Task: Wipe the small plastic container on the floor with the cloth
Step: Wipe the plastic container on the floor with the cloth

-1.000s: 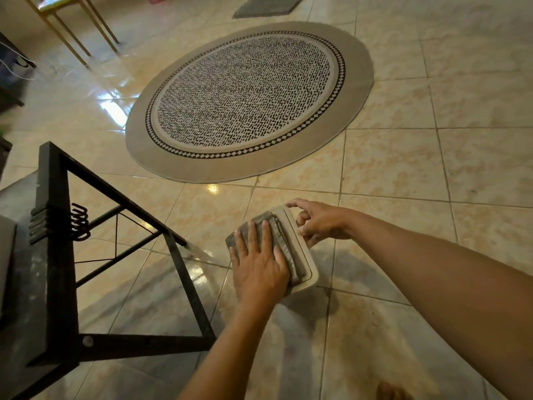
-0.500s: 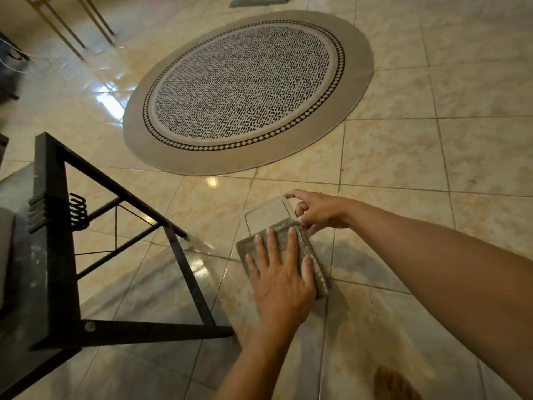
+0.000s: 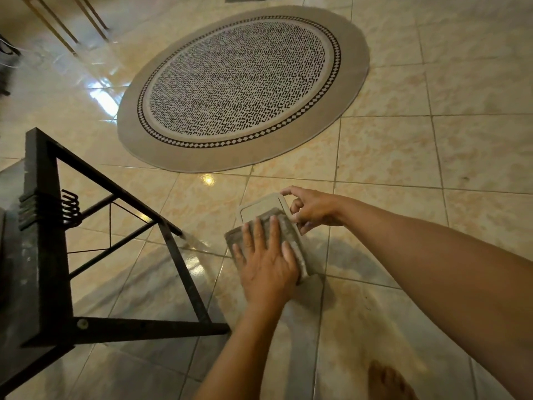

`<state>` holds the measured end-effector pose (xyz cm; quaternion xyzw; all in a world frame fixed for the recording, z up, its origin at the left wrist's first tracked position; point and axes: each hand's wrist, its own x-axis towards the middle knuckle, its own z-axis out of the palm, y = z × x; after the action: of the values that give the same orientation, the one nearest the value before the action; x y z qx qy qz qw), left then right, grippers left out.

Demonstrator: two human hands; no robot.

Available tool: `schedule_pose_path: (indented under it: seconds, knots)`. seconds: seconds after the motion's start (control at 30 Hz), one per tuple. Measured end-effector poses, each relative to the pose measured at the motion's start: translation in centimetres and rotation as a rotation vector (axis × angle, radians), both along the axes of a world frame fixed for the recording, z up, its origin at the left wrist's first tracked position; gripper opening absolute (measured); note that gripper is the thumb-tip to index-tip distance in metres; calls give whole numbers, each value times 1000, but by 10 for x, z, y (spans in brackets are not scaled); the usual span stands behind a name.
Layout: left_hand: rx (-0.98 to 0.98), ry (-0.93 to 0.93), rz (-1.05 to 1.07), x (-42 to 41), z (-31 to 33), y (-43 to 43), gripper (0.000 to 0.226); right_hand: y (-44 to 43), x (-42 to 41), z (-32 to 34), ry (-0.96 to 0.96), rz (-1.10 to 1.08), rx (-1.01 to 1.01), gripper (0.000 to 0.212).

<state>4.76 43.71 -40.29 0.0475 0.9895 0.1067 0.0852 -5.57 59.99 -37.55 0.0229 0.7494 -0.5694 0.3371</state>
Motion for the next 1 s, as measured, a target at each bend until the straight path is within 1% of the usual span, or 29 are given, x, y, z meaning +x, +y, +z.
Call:
schedule_pose_path:
  seconds: [0.1,0.2,0.27,0.37,0.47,0.57,0.63,0.73,0.83,0.93,1.0]
  knots:
    - [-5,-12,72,8,-1,-17,64,0,0,0,1,-11,-7,74]
    - [13,-4,-25,26,2,4,61,0,-3,0,-6,3,-8,78]
    - [-6,6,-58,19,1,16,60,0,-3,0,3,18,13,81]
    - [0,5,17,-3,0,3,62,0,-1,-2,6,-3,2,80]
    - [29,-9,86,6,0,-12,61,0,-1,-3,6,-20,-17,75]
    - [26,18,-24,25,2,5,61,0,-2,-2,10,-3,-22,76]
    - [16,50,-70,15,0,11,61,0,-2,0,16,9,-6,78]
    - [3,31,-23,-13,-3,-3,61,-1,0,-1,7,-14,-15,78]
    - [0,4,46,-5,-2,-13,62,-2,-1,0,-5,-29,-22,75]
    - [47,17,-51,21,3,10,61,-1,-4,-1,-9,-4,0,78]
    - [34,49,-91,19,0,17,60,-2,-5,-2,1,7,24,77]
